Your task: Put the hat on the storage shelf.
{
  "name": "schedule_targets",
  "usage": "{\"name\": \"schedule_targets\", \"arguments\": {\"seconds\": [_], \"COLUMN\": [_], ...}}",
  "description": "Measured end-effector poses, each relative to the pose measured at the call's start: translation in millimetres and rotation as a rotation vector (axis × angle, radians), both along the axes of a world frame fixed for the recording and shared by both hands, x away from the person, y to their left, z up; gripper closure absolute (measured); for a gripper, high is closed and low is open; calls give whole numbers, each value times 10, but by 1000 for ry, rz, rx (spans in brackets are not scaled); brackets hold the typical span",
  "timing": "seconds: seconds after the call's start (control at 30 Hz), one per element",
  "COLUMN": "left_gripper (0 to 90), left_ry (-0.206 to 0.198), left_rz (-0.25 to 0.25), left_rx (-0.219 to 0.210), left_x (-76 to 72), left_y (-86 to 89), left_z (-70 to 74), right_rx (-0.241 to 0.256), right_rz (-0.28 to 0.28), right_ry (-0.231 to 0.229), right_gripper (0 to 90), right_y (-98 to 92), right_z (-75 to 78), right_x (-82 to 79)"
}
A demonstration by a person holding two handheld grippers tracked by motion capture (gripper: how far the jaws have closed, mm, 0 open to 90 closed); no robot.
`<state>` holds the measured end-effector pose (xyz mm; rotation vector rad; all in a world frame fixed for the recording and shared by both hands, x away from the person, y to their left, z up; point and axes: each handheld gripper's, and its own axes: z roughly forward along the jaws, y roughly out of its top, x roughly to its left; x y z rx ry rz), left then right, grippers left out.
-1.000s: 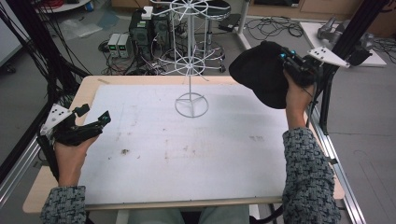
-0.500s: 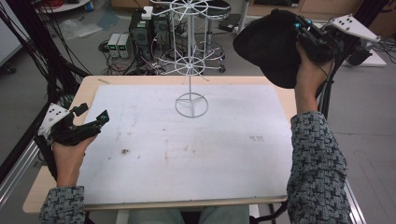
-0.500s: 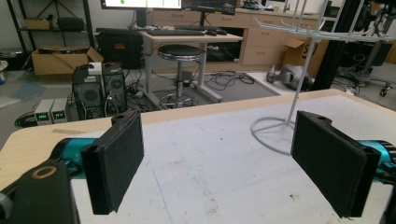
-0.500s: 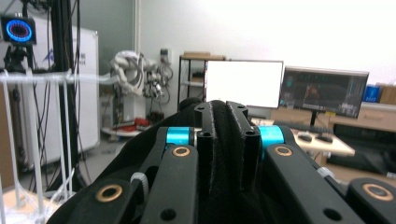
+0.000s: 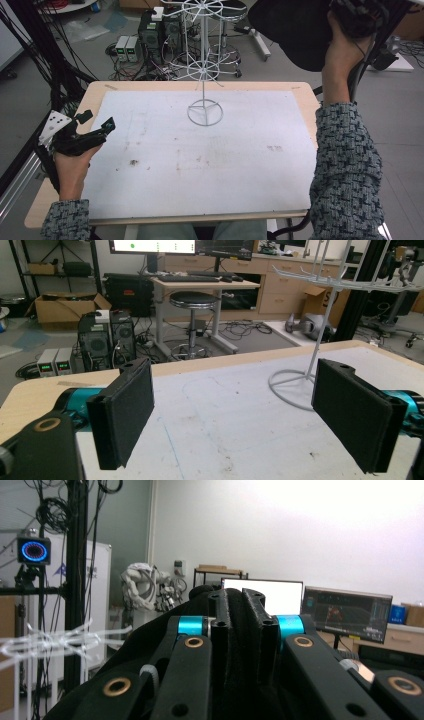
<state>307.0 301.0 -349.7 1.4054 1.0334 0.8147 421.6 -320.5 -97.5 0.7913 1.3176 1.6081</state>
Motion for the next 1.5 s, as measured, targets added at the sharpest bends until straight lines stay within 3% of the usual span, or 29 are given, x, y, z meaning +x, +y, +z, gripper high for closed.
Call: {"name": "schedule_targets", "arguments": {"seconds": [0.27, 0.43, 0.5, 0.63, 0.67, 0.83, 0.93, 1.3, 1.5], "left_gripper": [174, 174, 174, 174, 176, 178, 178, 178, 178], "left_ry": [-7, -6, -6, -8, -8, -9, -8, -11, -12], "left_rz": [0, 2, 1, -2, -2, -1, 1, 2, 1], "left_rx": [-3, -4, -5, -3, -3, -7, -6, -5, -5], "left_x": [-13, -19, -22, -24, -24, -24, -25, -24, -31], "left_y": [14, 25, 23, 22, 25, 30, 34, 24, 27], "left_z": [15, 18, 19, 25, 26, 26, 26, 26, 36], "right_rx": [42, 50, 65, 65, 80, 101, 138, 119, 97], "right_rz": [6, 21, 53, 86, 126, 167, 210, 267, 297], "right_ry": [-50, -76, -77, -77, -63, -50, -52, -67, -49], "right_gripper": [827, 827, 826, 826, 826, 826, 826, 824, 824], "right_y": [73, 138, 209, 294, 343, 407, 440, 563, 659], "right_z": [320, 422, 453, 445, 423, 374, 338, 342, 203], "right_x": [-66, -99, -115, -111, -95, -51, -23, -80, -43]}}
